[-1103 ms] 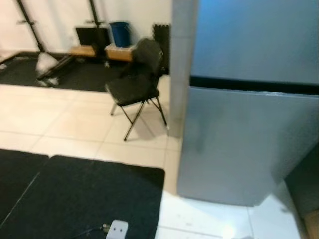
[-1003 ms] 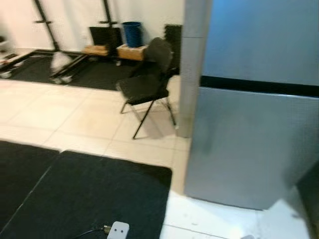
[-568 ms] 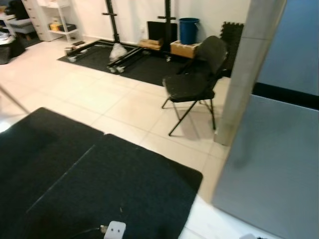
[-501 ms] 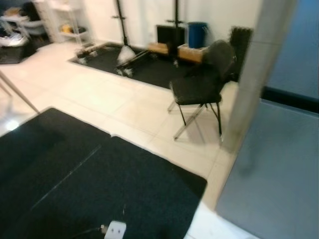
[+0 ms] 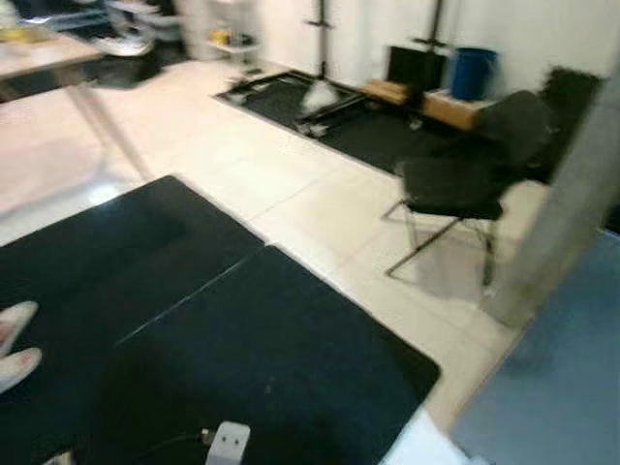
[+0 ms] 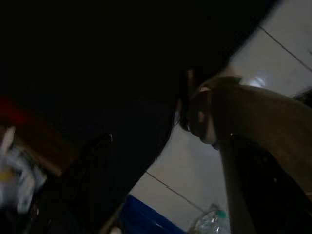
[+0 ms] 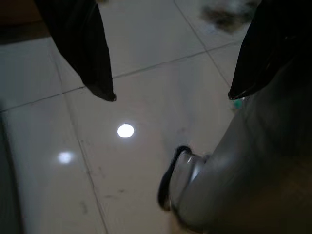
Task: Restocking fridge
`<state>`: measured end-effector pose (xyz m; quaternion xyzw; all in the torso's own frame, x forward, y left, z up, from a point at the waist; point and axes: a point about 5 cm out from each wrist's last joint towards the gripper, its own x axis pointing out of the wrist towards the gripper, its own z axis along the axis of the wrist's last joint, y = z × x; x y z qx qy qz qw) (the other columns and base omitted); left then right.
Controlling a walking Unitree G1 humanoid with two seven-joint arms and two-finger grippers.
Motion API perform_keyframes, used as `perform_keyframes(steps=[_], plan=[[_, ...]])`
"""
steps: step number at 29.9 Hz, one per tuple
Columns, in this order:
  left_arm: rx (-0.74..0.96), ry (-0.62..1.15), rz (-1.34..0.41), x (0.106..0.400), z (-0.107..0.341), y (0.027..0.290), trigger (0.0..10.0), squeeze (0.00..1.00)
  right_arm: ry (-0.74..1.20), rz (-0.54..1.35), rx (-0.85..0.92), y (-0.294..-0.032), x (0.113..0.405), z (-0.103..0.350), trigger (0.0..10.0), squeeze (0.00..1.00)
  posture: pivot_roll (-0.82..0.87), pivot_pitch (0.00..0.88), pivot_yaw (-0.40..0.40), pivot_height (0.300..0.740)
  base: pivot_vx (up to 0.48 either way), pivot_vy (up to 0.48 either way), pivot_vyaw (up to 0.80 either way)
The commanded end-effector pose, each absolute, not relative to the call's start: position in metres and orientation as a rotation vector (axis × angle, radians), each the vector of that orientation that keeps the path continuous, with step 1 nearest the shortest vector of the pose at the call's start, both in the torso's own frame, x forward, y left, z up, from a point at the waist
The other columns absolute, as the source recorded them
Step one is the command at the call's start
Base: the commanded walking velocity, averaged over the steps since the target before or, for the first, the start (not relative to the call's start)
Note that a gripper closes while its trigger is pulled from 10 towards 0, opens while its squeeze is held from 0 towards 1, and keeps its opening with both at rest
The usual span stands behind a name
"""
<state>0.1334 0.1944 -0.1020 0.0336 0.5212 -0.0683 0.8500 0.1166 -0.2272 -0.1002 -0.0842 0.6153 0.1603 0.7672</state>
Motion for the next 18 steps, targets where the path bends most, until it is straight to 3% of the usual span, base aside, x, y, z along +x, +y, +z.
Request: perform_keyframes(steps=[1, 18], plan=[[0.067, 1.139, -0.159, 0.1258, -0.1053, 0.1913, 10.0, 0.00, 1.333, 0.360, -0.168, -0.2223, 0.1167, -0.1011, 10.0, 0.00, -0.02, 0.000, -0.038, 0.740, 0.000, 0.000, 0.79], [0.064, 1.131, -0.158, 0.1285, -0.1046, 0.1901, 10.0, 0.00, 1.331, 0.352, -0.183, -0.2270, 0.1146, -0.1008, 10.0, 0.00, -0.02, 0.000, -0.036, 0.740, 0.000, 0.000, 0.78]])
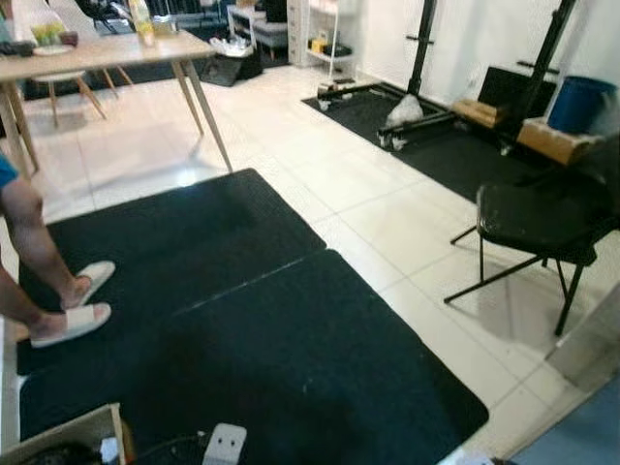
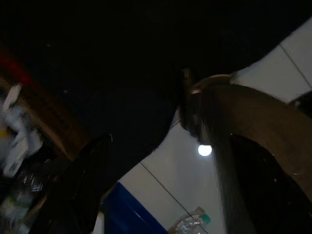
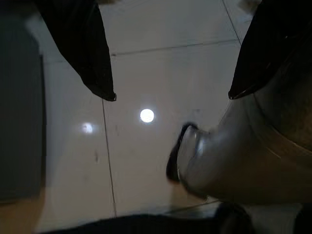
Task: Restocking fridge
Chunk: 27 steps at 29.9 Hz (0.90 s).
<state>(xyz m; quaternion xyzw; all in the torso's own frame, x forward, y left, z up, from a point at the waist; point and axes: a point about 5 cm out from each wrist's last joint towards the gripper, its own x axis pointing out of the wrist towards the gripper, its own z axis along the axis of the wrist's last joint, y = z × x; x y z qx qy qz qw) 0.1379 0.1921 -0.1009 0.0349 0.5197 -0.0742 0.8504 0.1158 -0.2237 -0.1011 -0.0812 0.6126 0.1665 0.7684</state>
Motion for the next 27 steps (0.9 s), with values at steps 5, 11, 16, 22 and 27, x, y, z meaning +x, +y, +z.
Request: perform_keyframes(steps=[5, 11, 16, 22, 27], plan=[[0.060, 1.131, -0.156, 0.1285, -0.1046, 0.1901, 10.0, 0.00, 1.333, 0.329, -0.187, -0.2292, 0.1123, -0.1012, 10.0, 0.00, -0.02, 0.000, -0.035, 0.740, 0.000, 0.000, 0.52], [0.055, 1.128, -0.152, 0.1290, -0.1044, 0.1902, 10.0, 0.00, 1.330, 0.315, -0.187, -0.2307, 0.1117, -0.1012, 10.0, 0.00, -0.02, 0.000, -0.036, 0.740, 0.000, 0.000, 0.00], [0.050, 1.124, -0.149, 0.1296, -0.1042, 0.1901, 10.0, 0.00, 1.327, 0.310, -0.190, -0.2313, 0.1125, -0.1009, 10.0, 0.00, -0.02, 0.000, -0.036, 0.740, 0.000, 0.000, 0.00], [0.049, 1.119, -0.147, 0.1304, -0.1039, 0.1901, 10.0, 0.00, 1.324, 0.308, -0.190, -0.2308, 0.1129, -0.1010, 10.0, 0.00, -0.02, 0.000, -0.034, 0.740, 0.000, 0.000, 0.00], [0.054, 1.114, -0.154, 0.1312, -0.1035, 0.1901, 10.0, 0.00, 1.323, 0.308, -0.187, -0.2301, 0.1131, -0.1011, 10.0, 0.00, -0.02, 0.000, -0.035, 0.740, 0.000, 0.000, 0.00]])
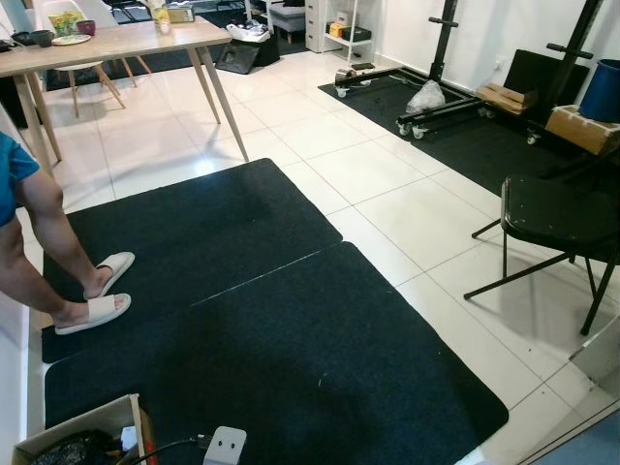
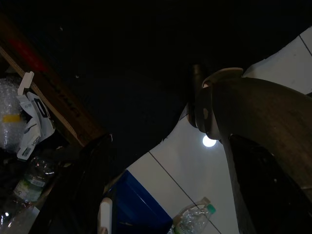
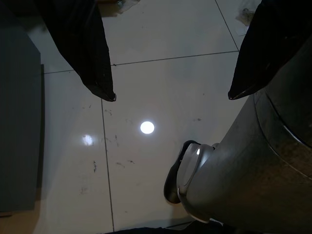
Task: Restocking fridge
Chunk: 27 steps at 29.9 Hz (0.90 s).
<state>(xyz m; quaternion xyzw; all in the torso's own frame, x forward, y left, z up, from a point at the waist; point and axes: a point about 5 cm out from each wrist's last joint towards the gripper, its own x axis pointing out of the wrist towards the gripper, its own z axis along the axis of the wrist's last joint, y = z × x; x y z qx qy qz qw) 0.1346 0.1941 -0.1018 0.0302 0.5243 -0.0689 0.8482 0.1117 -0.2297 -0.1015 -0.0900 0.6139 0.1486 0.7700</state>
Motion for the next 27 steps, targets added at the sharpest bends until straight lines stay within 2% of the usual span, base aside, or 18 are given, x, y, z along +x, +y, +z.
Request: perform_keyframes(steps=[1, 27], plan=[[0.056, 1.112, -0.157, 0.1315, -0.1033, 0.1901, 10.0, 0.00, 1.322, 0.308, -0.187, -0.2299, 0.1134, -0.1010, 10.0, 0.00, -0.02, 0.000, -0.035, 0.740, 0.000, 0.000, 0.00], [0.066, 1.113, -0.165, 0.1300, -0.1037, 0.1906, 10.0, 0.00, 1.316, 0.309, -0.173, -0.2260, 0.1170, -0.1009, 10.0, 0.00, -0.02, 0.000, -0.037, 0.740, 0.308, 0.000, 0.00]])
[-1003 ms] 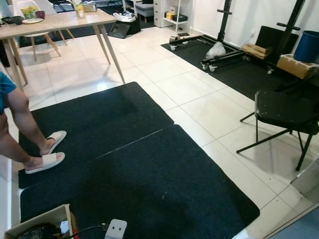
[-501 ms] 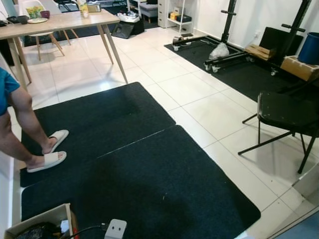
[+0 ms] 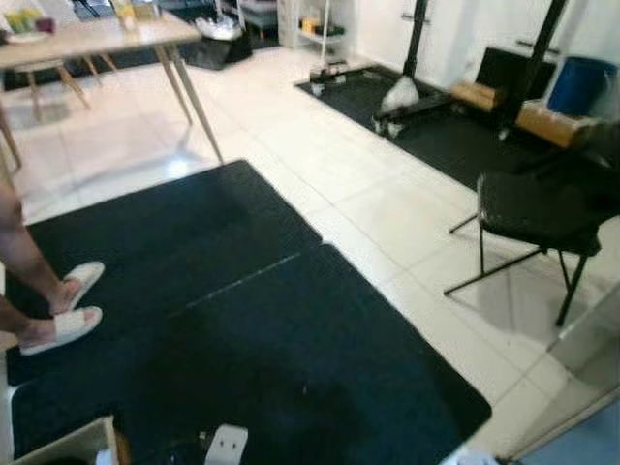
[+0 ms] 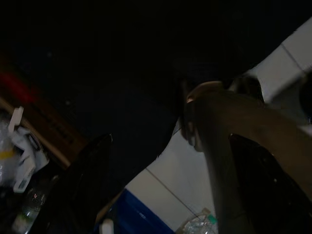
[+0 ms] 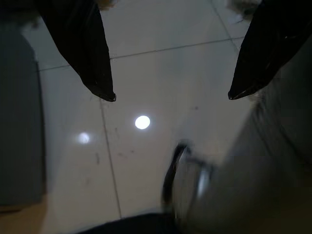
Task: Restocking fridge
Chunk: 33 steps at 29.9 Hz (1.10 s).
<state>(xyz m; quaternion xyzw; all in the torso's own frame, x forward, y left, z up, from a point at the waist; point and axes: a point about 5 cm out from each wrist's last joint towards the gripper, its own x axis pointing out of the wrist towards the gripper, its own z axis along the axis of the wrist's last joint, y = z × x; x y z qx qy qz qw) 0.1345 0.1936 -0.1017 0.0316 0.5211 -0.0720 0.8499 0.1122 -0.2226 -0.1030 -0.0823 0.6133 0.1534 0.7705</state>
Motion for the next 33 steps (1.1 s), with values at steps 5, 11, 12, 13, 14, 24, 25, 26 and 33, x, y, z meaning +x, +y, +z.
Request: perform_keyframes(steps=[5, 11, 12, 13, 14, 24, 25, 26, 33], plan=[[0.071, 1.114, -0.169, 0.1297, -0.1038, 0.1907, 10.0, 0.00, 1.317, 0.310, -0.175, -0.2252, 0.1165, -0.1013, 10.0, 0.00, -0.02, 0.000, -0.036, 0.740, 0.334, 0.000, 0.00], [0.076, 1.111, -0.172, 0.1306, -0.1034, 0.1911, 10.0, 0.00, 1.314, 0.313, -0.178, -0.2244, 0.1181, -0.1010, 10.0, 0.00, -0.02, 0.000, -0.037, 0.740, 0.336, 0.000, 0.00], [0.077, 1.110, -0.172, 0.1307, -0.1034, 0.1911, 10.0, 0.00, 1.313, 0.313, -0.179, -0.2243, 0.1184, -0.1010, 10.0, 0.00, -0.02, 0.000, -0.037, 0.740, 0.337, 0.000, 0.00], [0.077, 1.110, -0.172, 0.1307, -0.1034, 0.1911, 10.0, 0.00, 1.313, 0.313, -0.179, -0.2243, 0.1184, -0.1010, 10.0, 0.00, -0.02, 0.000, -0.037, 0.740, 0.337, 0.000, 0.00], [0.078, 1.110, -0.173, 0.1309, -0.1033, 0.1912, 10.0, 0.00, 1.312, 0.314, -0.180, -0.2241, 0.1189, -0.1009, 10.0, 0.00, -0.02, 0.000, -0.037, 0.740, 0.337, 0.000, 0.00], [0.080, 1.109, -0.178, 0.1310, -0.1032, 0.1909, 10.0, 0.00, 1.312, 0.318, -0.184, -0.2241, 0.1193, -0.1007, 10.0, 0.00, -0.02, 0.000, -0.037, 0.740, 0.344, 0.000, 0.00], [0.080, 1.109, -0.178, 0.1309, -0.1033, 0.1909, 10.0, 0.00, 1.312, 0.319, -0.183, -0.2241, 0.1190, -0.1008, 10.0, 0.00, -0.02, 0.000, -0.037, 0.740, 0.345, 0.000, 0.00], [0.080, 1.109, -0.178, 0.1307, -0.1033, 0.1909, 10.0, 0.00, 1.312, 0.319, -0.183, -0.2241, 0.1187, -0.1009, 10.0, 0.00, -0.02, 0.000, -0.037, 0.740, 0.349, 0.000, 0.00], [0.078, 1.111, -0.178, 0.1301, -0.1035, 0.1908, 10.0, 0.00, 1.316, 0.318, -0.181, -0.2252, 0.1168, -0.1011, 10.0, 0.00, -0.02, 0.000, -0.039, 0.740, 0.354, 0.000, 0.00]])
